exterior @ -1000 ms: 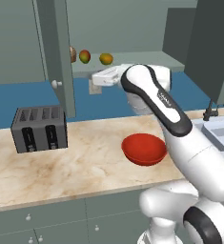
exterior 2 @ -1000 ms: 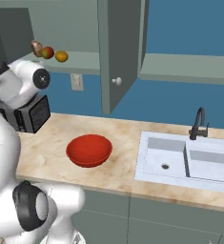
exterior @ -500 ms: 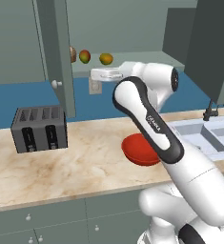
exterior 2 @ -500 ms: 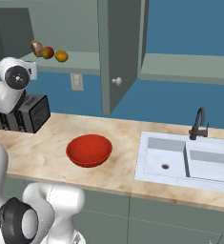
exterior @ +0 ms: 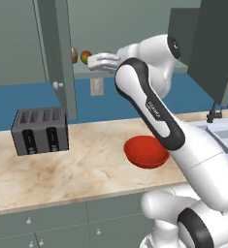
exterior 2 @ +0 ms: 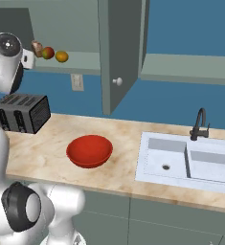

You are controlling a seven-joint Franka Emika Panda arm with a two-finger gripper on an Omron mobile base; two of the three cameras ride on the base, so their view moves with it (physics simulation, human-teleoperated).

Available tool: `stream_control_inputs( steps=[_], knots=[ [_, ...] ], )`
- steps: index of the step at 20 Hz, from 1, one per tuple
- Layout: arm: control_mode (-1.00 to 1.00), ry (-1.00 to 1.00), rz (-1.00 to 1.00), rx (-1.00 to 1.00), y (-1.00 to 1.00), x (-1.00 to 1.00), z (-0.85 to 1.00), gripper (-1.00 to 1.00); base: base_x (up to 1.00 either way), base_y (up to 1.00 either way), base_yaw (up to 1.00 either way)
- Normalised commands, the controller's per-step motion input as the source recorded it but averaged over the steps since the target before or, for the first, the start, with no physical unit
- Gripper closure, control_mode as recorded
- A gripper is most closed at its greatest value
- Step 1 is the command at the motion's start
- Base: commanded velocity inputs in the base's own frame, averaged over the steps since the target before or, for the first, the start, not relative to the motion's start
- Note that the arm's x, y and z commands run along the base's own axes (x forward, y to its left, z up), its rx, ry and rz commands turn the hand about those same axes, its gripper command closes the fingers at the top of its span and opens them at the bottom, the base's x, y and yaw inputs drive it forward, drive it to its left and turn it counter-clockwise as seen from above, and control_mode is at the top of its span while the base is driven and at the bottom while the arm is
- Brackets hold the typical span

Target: Open the cabinet. Pick the orange and mango from the cabinet and place them into the bowl. Then close the cabinet.

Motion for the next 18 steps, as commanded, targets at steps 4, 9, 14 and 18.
stream_control_inputs(
  steps=[4, 9, 14, 18],
  knots=[
    [-1.0, 0.05, -0.03, -0.09, 0.0, 0.03, -0.03, -1.0, 0.0, 0.0, 0.0],
    [-1.0, 0.0, 0.0, -0.03, -0.32, 0.0, 0.0, -1.0, 0.0, 0.0, 0.0],
    [-1.0, 0.05, -0.01, -0.1, -0.5, 0.11, -0.07, -1.0, 0.0, 0.0, 0.0],
    [-1.0, 0.04, -0.02, -0.1, -0.5, 0.16, -0.05, -1.0, 0.0, 0.0, 0.0]
  ],
)
